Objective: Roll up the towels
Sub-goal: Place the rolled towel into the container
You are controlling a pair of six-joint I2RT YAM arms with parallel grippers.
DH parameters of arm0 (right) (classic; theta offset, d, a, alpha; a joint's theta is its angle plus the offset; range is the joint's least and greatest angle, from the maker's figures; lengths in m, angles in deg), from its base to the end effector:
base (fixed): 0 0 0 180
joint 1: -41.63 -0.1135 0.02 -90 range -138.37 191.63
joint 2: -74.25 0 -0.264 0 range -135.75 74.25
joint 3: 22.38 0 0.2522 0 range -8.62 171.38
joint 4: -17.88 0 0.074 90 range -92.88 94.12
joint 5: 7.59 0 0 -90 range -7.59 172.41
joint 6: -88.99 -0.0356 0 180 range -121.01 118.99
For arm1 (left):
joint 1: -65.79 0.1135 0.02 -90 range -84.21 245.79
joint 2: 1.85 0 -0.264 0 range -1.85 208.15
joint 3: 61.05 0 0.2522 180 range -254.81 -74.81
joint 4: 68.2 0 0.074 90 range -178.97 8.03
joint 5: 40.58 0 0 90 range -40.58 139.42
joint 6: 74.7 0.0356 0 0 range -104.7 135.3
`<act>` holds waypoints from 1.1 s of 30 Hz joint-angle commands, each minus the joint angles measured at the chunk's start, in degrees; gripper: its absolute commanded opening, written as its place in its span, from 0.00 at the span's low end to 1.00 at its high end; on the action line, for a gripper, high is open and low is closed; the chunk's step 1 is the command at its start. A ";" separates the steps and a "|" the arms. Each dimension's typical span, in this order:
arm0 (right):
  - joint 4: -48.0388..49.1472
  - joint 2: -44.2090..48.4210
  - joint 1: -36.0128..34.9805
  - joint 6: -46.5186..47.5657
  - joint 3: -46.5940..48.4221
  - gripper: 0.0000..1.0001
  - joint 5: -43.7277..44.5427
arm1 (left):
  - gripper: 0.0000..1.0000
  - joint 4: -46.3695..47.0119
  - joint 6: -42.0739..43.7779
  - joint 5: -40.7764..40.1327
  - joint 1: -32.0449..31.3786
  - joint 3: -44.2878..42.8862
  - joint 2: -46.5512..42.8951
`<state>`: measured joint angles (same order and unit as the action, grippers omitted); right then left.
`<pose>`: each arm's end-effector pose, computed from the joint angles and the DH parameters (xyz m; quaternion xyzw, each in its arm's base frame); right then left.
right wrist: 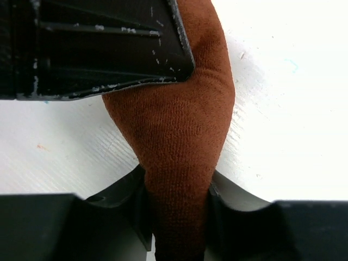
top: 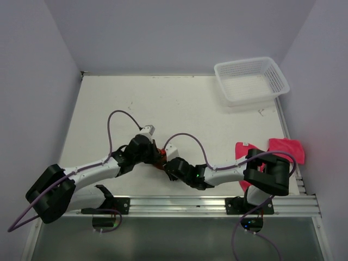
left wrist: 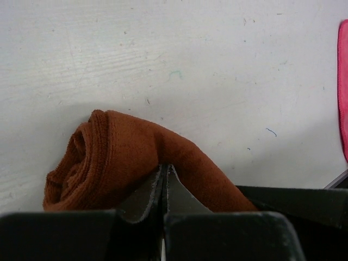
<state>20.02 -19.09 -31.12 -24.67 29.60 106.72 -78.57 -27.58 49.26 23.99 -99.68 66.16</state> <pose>0.1051 0.2890 0.1431 -0.2847 0.8409 0.1857 0.4212 0.1679 -0.1500 0.1645 -0.0091 0.9053 -0.2850 0.3147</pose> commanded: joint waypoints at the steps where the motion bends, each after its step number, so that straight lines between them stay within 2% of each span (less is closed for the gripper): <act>1: 0.10 1.93 -0.81 1.51 -0.60 0.29 1.00 | 0.00 -3.31 1.74 -3.53 0.40 -3.87 1.51; 2: 0.01 1.93 -0.81 1.86 -0.51 0.23 0.91 | 0.00 -3.31 1.83 -3.61 0.67 -4.31 1.86; 5: -0.34 2.37 -0.90 1.95 -0.60 0.13 0.82 | 0.00 -3.31 2.09 1.72 4.00 -5.37 1.60; 7: -1.04 2.90 -0.90 1.86 -0.60 0.09 1.61 | 0.00 -3.31 3.22 3.58 8.37 -6.94 1.08; 10: -2.19 3.86 -0.81 1.25 -0.77 0.01 2.31 | 0.00 -10.23 5.87 3.07 12.87 -11.58 -0.50; 15: -3.24 6.59 0.41 1.25 -0.51 0.00 2.40 | 0.00 -14.64 8.94 1.13 16.84 -19.50 -2.79; 20: -4.91 8.08 3.93 1.86 0.72 0.00 0.30 | 0.00 -18.07 11.23 -2.46 18.68 -23.74 -3.06; 26: -8.86 11.51 11.92 5.10 5.02 0.00 -1.46 | 0.00 -22.03 13.95 -4.23 19.74 -28.66 -3.06; 29: -10.89 13.27 18.24 7.91 8.62 0.00 -2.52 | 0.00 -24.49 15.45 -4.40 19.92 -32.08 -1.83; 33: -14.49 13.62 31.66 9.24 16.51 0.00 -6.29 | 0.00 -25.64 18.34 -4.76 20.00 -33.59 -1.04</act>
<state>7.34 -8.08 -6.69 -18.14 39.59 103.03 -102.15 -13.30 45.89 43.45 -130.93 64.54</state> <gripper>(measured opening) 0.345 0.004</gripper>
